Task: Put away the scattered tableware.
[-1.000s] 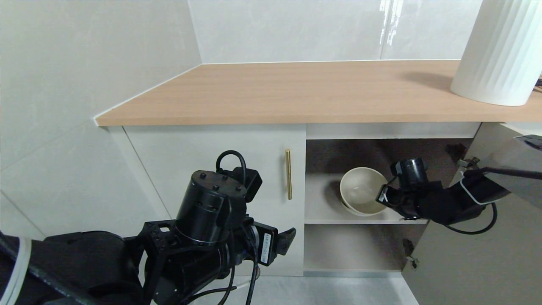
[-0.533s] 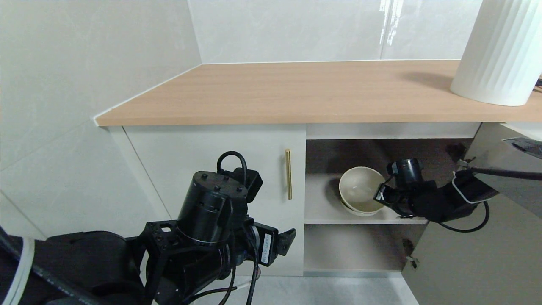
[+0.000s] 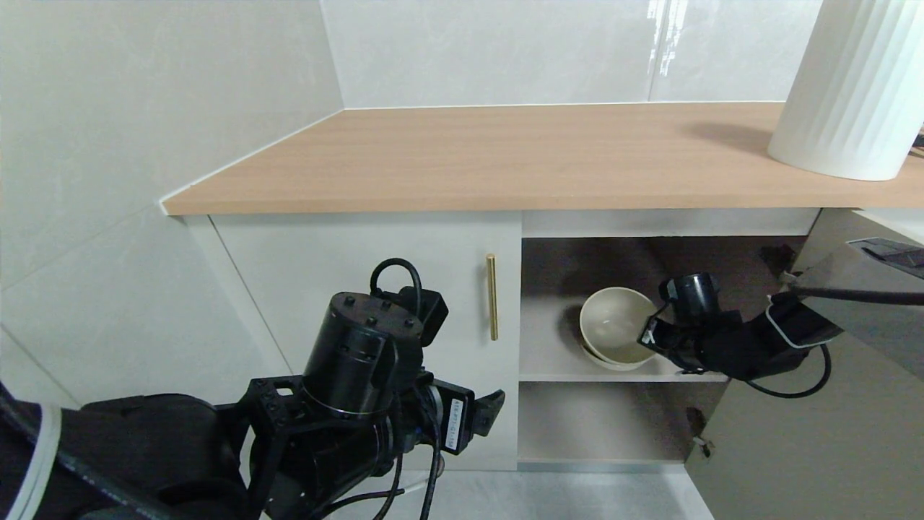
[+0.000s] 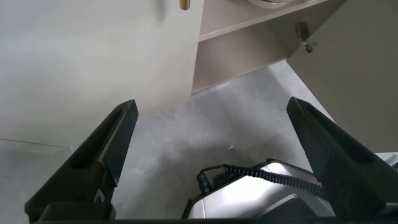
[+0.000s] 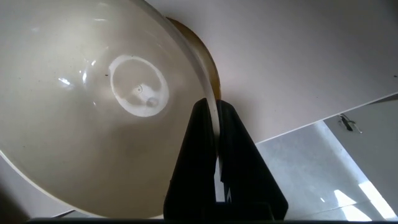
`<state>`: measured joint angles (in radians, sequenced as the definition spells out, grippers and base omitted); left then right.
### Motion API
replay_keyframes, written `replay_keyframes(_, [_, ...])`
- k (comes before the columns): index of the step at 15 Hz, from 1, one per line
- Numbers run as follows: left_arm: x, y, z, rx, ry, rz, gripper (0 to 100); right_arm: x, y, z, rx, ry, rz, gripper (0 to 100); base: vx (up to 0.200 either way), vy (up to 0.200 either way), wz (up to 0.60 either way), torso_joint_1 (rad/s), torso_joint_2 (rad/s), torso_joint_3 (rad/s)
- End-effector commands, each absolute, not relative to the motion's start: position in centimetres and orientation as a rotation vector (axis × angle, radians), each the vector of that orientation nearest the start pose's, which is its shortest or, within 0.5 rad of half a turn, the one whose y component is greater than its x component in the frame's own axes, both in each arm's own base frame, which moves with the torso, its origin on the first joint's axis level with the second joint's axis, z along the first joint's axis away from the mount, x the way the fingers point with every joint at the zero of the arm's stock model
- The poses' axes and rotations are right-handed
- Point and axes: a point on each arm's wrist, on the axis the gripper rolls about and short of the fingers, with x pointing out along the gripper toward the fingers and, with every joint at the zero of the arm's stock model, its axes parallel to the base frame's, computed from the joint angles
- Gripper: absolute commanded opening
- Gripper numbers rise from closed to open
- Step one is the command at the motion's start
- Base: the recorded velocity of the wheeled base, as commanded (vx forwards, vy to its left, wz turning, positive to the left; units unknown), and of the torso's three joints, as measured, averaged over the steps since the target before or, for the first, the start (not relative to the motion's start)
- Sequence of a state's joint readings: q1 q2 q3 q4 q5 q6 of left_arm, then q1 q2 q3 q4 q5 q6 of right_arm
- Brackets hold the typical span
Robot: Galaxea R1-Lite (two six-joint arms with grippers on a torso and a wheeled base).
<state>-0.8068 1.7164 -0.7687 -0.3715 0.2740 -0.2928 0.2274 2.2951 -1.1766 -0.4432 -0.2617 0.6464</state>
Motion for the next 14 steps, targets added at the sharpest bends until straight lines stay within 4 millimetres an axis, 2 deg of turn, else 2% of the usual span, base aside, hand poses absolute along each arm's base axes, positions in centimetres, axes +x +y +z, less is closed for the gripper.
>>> replay_keyframes(1, [20.65, -20.68, 14.31, 0.021, 0.569, -0.437, 100, 41.28, 9.01, 3.64, 0.458, 0.618, -0.240, 0, 0.000, 0.000, 0.00, 0.000, 0.00, 0.000])
replay_keyframes(7, [20.65, -20.68, 14.31, 0.021, 0.569, -0.437, 100, 41.32, 9.02, 3.48, 0.457, 0.620, -0.240, 0, 0.000, 0.000, 0.00, 0.000, 0.00, 0.000])
replay_keyframes(8, [20.65, -20.68, 14.31, 0.021, 0.569, -0.437, 100, 41.32, 9.02, 3.48, 0.456, 0.621, -0.240, 100, 0.000, 0.000, 0.00, 0.000, 0.00, 0.000])
replay_keyframes(14, [20.65, -20.68, 14.31, 0.021, 0.569, -0.437, 100, 41.35, 9.02, 3.58, 0.458, 0.618, -0.240, 100, 0.000, 0.000, 0.00, 0.000, 0.00, 0.000])
